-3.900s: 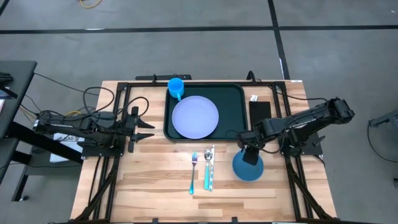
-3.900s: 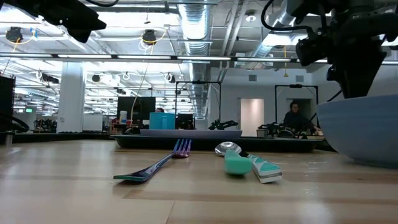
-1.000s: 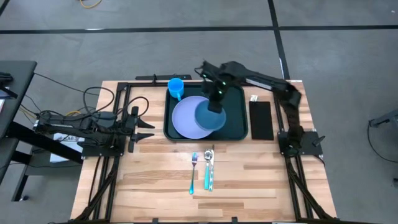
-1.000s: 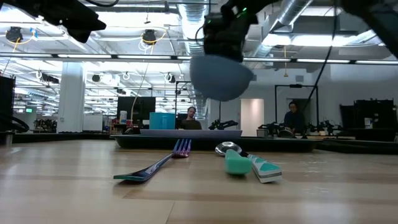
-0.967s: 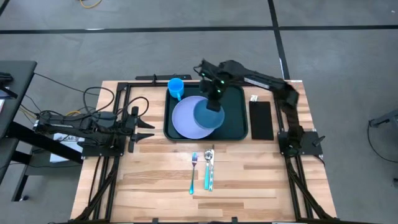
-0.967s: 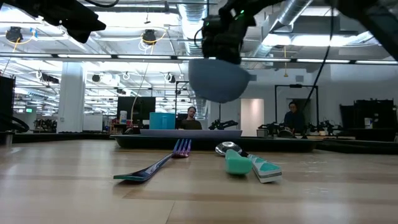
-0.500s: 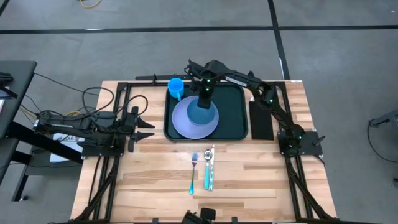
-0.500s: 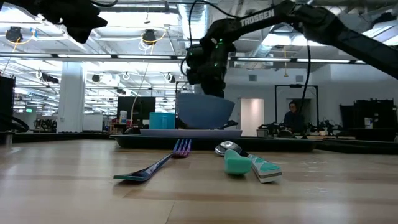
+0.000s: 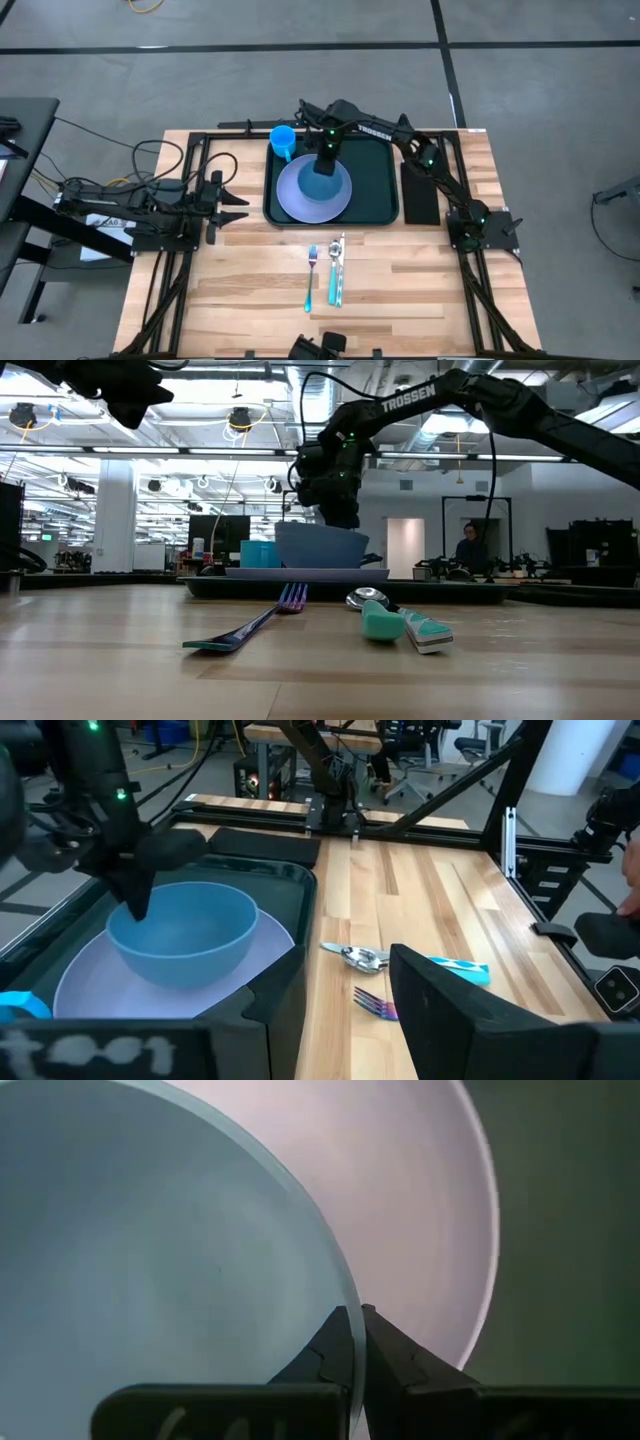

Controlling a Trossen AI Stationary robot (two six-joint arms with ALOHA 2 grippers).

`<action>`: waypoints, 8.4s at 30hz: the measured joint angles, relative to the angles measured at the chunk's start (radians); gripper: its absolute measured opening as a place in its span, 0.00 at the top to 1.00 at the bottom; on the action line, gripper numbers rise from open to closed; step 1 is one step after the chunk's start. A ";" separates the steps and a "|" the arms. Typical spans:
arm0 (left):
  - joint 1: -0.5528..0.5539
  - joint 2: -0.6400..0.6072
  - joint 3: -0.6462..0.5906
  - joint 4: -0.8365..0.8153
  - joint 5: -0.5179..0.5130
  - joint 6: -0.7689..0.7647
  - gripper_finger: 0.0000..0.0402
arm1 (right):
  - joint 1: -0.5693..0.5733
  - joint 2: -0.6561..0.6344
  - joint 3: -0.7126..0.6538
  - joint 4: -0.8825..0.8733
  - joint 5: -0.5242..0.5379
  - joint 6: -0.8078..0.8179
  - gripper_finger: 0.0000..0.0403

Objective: Set up tray
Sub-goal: Put the blue bowl on the violet plate, then put the black napkin on the black serving tray to the right of the violet plate

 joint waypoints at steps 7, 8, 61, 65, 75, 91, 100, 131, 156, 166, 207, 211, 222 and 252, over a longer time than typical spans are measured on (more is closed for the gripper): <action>0.000 0.000 0.000 0.000 -0.003 0.002 0.67 | -0.001 0.000 0.000 0.011 0.000 0.105 1.00; 0.000 0.000 0.000 0.000 -0.003 0.002 0.67 | -0.001 0.000 0.000 0.012 0.000 0.126 1.00; 0.000 0.000 0.000 -0.015 0.002 -0.006 0.67 | 0.030 -0.032 0.000 0.026 0.027 0.202 0.52; 0.000 0.000 0.000 -0.014 0.002 -0.006 0.67 | 0.033 -0.086 0.000 0.018 0.027 0.176 0.49; 0.000 0.000 0.000 -0.014 0.002 -0.007 0.67 | 0.032 -0.318 -0.004 -0.243 0.035 0.081 0.50; 0.000 0.020 0.000 -0.016 0.117 -0.100 0.67 | 0.183 -0.951 -0.793 0.027 0.064 0.235 0.57; 0.000 0.109 0.000 -0.003 0.117 -0.122 0.67 | 0.213 -1.280 -1.447 0.123 0.132 0.467 0.58; 0.000 0.190 0.000 0.064 0.137 -0.120 0.67 | 0.369 -0.840 -1.612 0.251 0.235 0.414 0.58; 0.000 0.190 0.000 0.063 0.138 -0.118 0.67 | 0.336 -0.690 -1.535 0.238 0.191 0.282 0.58; 0.000 0.190 0.000 0.063 0.213 -0.119 0.67 | 0.354 -0.695 -1.529 0.259 0.100 0.315 0.58; 0.000 0.190 0.000 0.068 0.213 -0.119 0.67 | 0.312 -0.686 -1.481 0.333 0.122 0.376 0.75; 0.000 0.190 0.000 0.068 0.213 -0.119 0.67 | 0.313 -0.685 -1.492 0.335 0.079 0.381 0.94; 0.000 0.190 0.000 0.069 0.214 -0.120 0.67 | 0.339 -0.752 -1.485 0.224 -0.034 0.431 0.99; 0.000 0.190 0.000 0.084 0.219 -0.120 0.67 | 0.443 -0.842 -0.563 -0.225 0.560 0.414 1.00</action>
